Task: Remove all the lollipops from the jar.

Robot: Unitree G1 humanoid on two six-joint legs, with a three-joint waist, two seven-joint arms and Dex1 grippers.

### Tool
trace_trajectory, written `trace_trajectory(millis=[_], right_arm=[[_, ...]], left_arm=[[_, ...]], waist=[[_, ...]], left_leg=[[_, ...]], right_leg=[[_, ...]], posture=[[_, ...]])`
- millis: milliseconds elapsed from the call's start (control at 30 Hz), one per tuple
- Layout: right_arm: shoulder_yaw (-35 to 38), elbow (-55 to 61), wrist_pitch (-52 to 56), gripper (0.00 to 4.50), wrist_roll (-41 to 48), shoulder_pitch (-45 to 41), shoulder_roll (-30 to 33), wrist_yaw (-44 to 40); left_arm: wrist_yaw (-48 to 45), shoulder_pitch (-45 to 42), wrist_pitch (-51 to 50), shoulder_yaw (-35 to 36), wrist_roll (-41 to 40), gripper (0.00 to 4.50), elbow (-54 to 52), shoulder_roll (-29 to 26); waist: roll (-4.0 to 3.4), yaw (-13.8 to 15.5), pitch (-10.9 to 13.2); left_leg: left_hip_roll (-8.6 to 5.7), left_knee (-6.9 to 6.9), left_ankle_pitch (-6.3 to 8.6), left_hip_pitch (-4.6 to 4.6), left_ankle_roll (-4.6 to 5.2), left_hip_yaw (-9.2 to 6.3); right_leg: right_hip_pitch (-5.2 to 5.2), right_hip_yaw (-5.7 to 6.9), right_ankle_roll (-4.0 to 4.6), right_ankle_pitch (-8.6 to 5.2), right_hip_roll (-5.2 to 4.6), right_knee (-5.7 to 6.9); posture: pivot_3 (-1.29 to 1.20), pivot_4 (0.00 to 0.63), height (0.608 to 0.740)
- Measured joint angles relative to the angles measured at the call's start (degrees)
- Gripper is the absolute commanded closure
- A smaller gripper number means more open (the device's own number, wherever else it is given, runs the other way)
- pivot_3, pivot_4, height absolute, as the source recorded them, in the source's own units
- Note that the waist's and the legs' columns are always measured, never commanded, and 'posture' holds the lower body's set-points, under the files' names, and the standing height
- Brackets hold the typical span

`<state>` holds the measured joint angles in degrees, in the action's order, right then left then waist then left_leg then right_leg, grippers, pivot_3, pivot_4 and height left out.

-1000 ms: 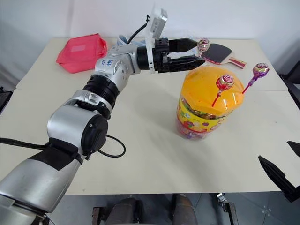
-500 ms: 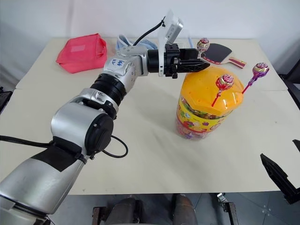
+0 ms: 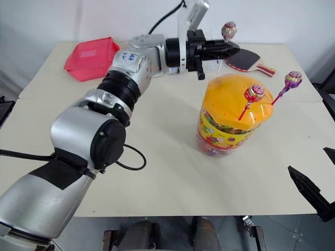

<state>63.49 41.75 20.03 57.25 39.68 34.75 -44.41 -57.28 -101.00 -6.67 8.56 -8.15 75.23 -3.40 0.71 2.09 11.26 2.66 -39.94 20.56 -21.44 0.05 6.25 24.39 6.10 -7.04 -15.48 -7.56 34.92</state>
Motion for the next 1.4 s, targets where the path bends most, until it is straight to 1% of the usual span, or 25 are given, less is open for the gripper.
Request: trace_trajectory(millis=[133, 233, 333, 400, 533, 600, 700, 733, 767, 833, 900, 933, 1133, 1200, 1300, 1333, 1400], right_arm=[[0.02, -1.46, 0.02, 0.00, 0.13, -0.62, 1.98, -0.54], [0.07, -2.13, 0.04, 0.00, 0.16, -0.82, 2.95, -1.45], [0.00, -3.01, 0.07, 0.00, 0.13, -1.10, 3.75, -2.41], [0.00, -3.69, 0.12, 0.00, 0.13, -1.21, 4.01, -2.67], [-0.14, -4.77, 0.46, 0.00, 0.07, -2.10, 6.00, -3.91], [-0.25, -5.91, 1.00, 0.00, -0.02, -2.99, 7.48, -4.48], [-0.78, -7.23, 1.92, 0.00, -0.11, -4.55, 8.81, -4.98], [-0.87, -7.57, 2.33, 0.00, -0.17, -4.93, 9.11, -5.01], [-1.36, -8.00, 2.62, 0.00, -0.27, -5.48, 9.61, -5.06], [-1.76, -8.06, 2.78, 0.00, -0.37, -6.07, 10.15, -5.45], [-2.07, -8.42, 3.20, 0.00, -0.52, -6.80, 10.22, -5.74], [-2.08, -8.56, 3.61, 0.00, -0.67, -7.04, 10.28, -5.89], [-2.34, -9.78, 4.76, 0.00, -1.55, -8.94, 11.66, -6.76], [-2.34, -10.36, 5.09, 0.00, -1.73, -9.33, 11.69, -7.12], [-2.34, -10.34, 5.31, 0.00, -2.02, -9.63, 11.69, -7.33], [-2.34, -10.28, 5.35, 0.00, -2.04, -9.62, 11.68, -7.38], [-2.33, -10.25, 5.40, 0.00, -2.09, -9.46, 11.62, -7.45]], left_arm=[[3.67, -1.43, -0.42, 0.18, 0.72, 4.48, -0.04, -2.91], [8.28, -1.44, -4.24, -0.87, 2.76, 4.48, -0.14, -6.30], [10.43, 1.25, -8.16, -5.40, 7.23, 4.48, -0.75, -10.38], [11.03, 4.59, -11.52, -7.90, 9.80, 4.48, -0.54, -12.80], [9.27, 10.27, -21.39, -13.79, 14.92, 4.48, -0.61, -16.89], [7.06, 12.80, -26.84, -17.13, 17.47, 4.48, -1.71, -19.45], [4.94, 18.83, -34.96, -22.43, 21.60, 4.48, -4.29, -22.85], [4.67, 20.52, -36.47, -22.92, 21.93, 4.48, -5.51, -23.42], [4.31, 20.91, -38.23, -23.53, 22.15, 4.48, -7.37, -24.09], [4.31, 21.75, -41.92, -24.68, 23.04, 4.48, -9.77, -25.36], [4.32, 22.74, -45.30, -25.05, 23.07, 3.95, -12.26, -26.23], [4.22, 23.08, -46.86, -25.27, 23.06, 3.76, -13.51, -26.43], [2.18, 25.81, -54.05, -26.57, 22.79, 1.97, -21.34, -28.39], [1.55, 26.74, -55.80, -27.17, 22.70, 1.28, -24.22, -29.92], [-0.15, 26.93, -57.77, -28.02, 22.39, 0.39, -28.38, -32.72], [-1.64, 26.88, -58.35, -28.79, 22.09, 0.02, -30.46, -34.32], [-4.42, 26.31, -59.13, -30.06, 21.72, 0.02, -33.74, -37.36]], waist=[[0.00, -0.05, 0.00], [-0.01, -0.14, 0.00], [-0.03, -0.47, -0.02], [-0.03, -0.59, -0.02], [0.02, -0.63, 0.01], [0.03, -0.68, 0.01], [0.03, -0.71, 0.01], [0.05, -0.62, 0.02], [0.21, -0.46, -0.03], [0.26, -0.42, -0.06], [0.29, -0.55, -0.08], [0.29, -0.61, -0.08], [0.29, -1.00, -0.09], [0.29, -0.93, -0.09], [0.29, -0.74, -0.08], [0.29, -0.73, -0.08], [0.30, -0.59, -0.08]], left_leg=[[0.00, 0.00, 0.00, 0.01, 0.00, 0.00], [0.00, 0.01, 0.00, 0.03, 0.00, 0.00], [0.00, 0.00, 0.00, 0.09, -0.01, 0.04], [0.00, 0.00, -0.01, 0.10, -0.02, 0.05], [0.00, -0.02, -0.01, 0.06, -0.02, 0.08], [0.00, -0.02, -0.01, 0.07, -0.02, 0.11], [0.00, -0.02, -0.01, 0.09, -0.02, 0.12], [0.00, -0.03, -0.01, 0.08, -0.02, 0.11], [0.02, -0.08, -0.01, 0.06, -0.03, 0.07], [0.01, -0.10, 0.00, 0.09, -0.02, 0.09], [0.01, -0.10, 0.00, 0.12, -0.03, 0.10], [0.01, -0.10, 0.00, 0.13, -0.03, 0.10], [0.02, -0.10, -0.02, 0.22, -0.06, 0.17], [0.02, -0.12, -0.02, 0.21, -0.06, 0.18], [0.02, -0.16, -0.02, 0.19, -0.06, 0.20], [0.02, -0.16, -0.02, 0.18, -0.06, 0.21], [0.02, -0.16, -0.02, 0.18, -0.07, 0.21]], right_leg=[[0.00, 0.00, 0.00, 0.00, 0.00, 0.01], [0.00, -0.02, 0.00, 0.00, 0.02, 0.04], [-0.01, -0.05, 0.00, 0.00, 0.01, 0.08], [-0.01, -0.06, 0.00, 0.00, 0.02, 0.12], [0.01, -0.08, -0.01, 0.01, 0.02, 0.10], [0.01, -0.11, -0.01, 0.00, 0.02, 0.10], [0.02, -0.13, -0.01, 0.00, 0.02, 0.12], [0.02, -0.13, -0.01, 0.00, 0.02, 0.15], [0.02, -0.11, -0.01, 0.00, 0.02, 0.17], [-0.02, -0.13, -0.01, 0.01, 0.00, 0.17], [-0.02, -0.14, -0.02, 0.01, 0.00, 0.20], [-0.02, -0.14, -0.01, 0.01, 0.00, 0.21], [0.03, -0.26, -0.01, 0.00, 0.01, 0.38], [0.08, -0.28, 0.00, 0.00, 0.01, 0.44], [0.08, -0.30, 0.00, 0.00, 0.00, 0.44], [0.08, -0.30, 0.00, 0.00, 0.00, 0.44], [0.08, -0.30, 0.00, 0.00, 0.00, 0.44]], posture=[[0.00, 0.150, 0.740], [0.00, 0.150, 0.740], [0.00, 0.150, 0.740], [0.00, 0.150, 0.740], [0.00, 0.150, 0.740], [0.00, 0.150, 0.740], [0.00, 0.150, 0.740], [0.00, 0.150, 0.740], [0.00, 0.150, 0.740], [0.00, 0.150, 0.740], [0.00, 0.150, 0.740], [0.00, 0.150, 0.740], [0.00, 0.150, 0.740], [0.00, 0.150, 0.740], [0.00, 0.150, 0.740], [0.00, 0.150, 0.740], [0.00, 0.150, 0.740]])
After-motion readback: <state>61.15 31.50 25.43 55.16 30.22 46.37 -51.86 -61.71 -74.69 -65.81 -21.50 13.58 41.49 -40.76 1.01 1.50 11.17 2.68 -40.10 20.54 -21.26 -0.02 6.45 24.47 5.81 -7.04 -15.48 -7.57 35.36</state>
